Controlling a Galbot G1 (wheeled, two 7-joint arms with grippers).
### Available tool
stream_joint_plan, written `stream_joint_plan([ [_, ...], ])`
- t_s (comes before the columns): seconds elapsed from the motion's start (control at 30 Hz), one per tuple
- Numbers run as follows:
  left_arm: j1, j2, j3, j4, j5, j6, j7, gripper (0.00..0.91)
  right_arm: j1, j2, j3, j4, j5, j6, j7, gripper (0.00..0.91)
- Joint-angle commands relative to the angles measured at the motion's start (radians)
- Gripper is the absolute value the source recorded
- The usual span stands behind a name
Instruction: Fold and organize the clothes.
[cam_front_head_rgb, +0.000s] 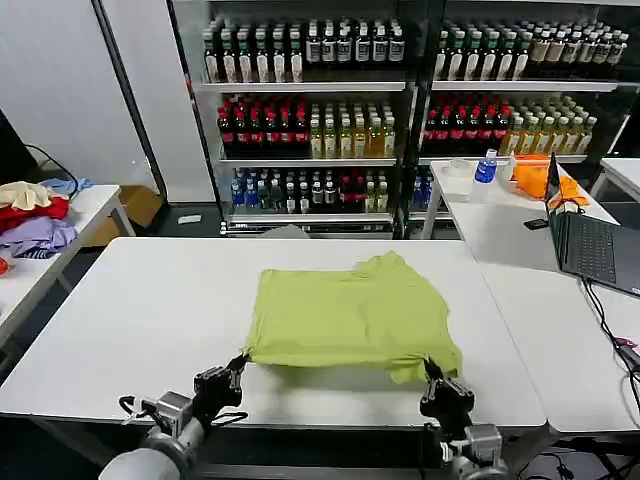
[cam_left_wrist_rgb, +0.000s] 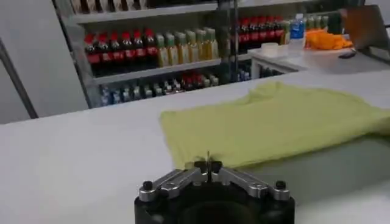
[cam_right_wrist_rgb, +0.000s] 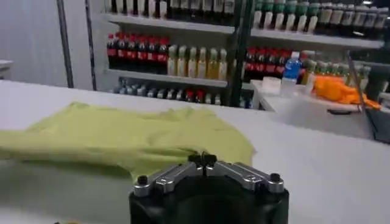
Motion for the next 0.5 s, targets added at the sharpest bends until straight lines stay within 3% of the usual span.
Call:
stream_joint_plan([
  [0.03, -0.115, 0.008, 0.037, 0.077, -0.007, 0.001, 0.000, 0.020, 0.207, -0.048, -0.039, -0.145, 0.013, 0.000, -0.004, 0.000],
  [0.5, -0.248, -0.014, 0.136, 0.219, 0.012, -0.001, -0.003, 0.020, 0.290, -0.015, -0.107, -0.298, -0.045, 0.030, -0.018, 0.000],
])
